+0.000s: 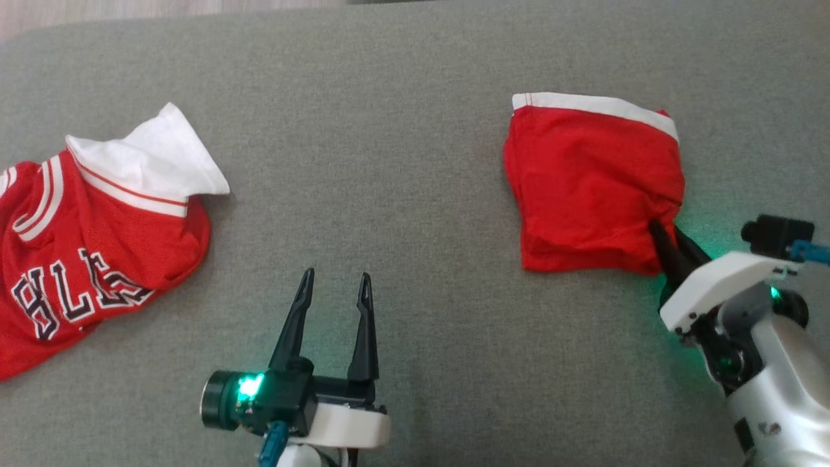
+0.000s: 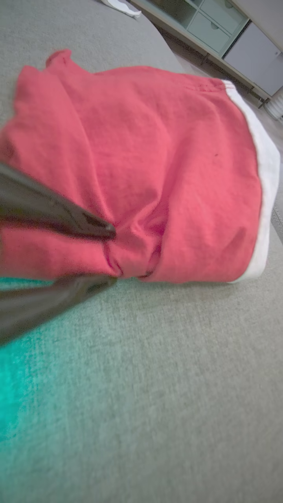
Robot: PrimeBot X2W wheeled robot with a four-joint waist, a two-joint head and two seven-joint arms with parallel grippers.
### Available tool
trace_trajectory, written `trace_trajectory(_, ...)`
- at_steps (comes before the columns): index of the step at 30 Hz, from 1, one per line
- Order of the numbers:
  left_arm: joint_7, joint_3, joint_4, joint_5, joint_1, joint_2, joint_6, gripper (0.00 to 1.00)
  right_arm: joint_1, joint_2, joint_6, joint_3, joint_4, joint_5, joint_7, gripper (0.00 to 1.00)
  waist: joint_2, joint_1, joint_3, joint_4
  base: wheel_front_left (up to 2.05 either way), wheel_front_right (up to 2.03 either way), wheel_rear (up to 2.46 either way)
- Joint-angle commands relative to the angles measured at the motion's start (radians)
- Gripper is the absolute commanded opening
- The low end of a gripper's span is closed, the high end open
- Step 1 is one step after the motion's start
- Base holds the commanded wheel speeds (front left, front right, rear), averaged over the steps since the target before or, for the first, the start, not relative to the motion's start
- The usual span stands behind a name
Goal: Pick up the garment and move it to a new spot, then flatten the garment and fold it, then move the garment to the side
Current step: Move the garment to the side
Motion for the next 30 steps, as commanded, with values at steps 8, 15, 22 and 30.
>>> trace_trajectory(8,-0.005,0.007,-0.044,-0.006,-0.054,-0.002,0.017,1.00,-0.086,-0.162,-0.001,-0.013,0.015,-0.045,-0.075,0.00,0.0000,-0.0002,0.068,-0.044,0.00,0.00,0.00)
trace_trajectory(15,-0.005,0.005,-0.036,0.017,-0.111,-0.002,0.008,1.00,-0.179,-0.285,-0.001,-0.110,0.065,-0.063,-0.083,0.00,0.0000,-0.0002,0.157,-0.107,0.00,0.00,0.00)
trace_trajectory(22,-0.005,0.004,-0.018,0.039,-0.163,-0.002,-0.007,1.00,-0.244,-0.330,-0.001,-0.200,0.160,-0.113,-0.096,0.00,0.0000,-0.0002,0.202,-0.146,0.00,0.00,0.00)
trace_trajectory(30,-0.005,0.010,0.005,0.041,-0.182,-0.002,-0.021,1.00,-0.265,-0.284,-0.001,-0.275,0.214,-0.229,-0.157,1.00,0.0000,-0.0002,0.175,-0.167,0.00,0.00,0.00)
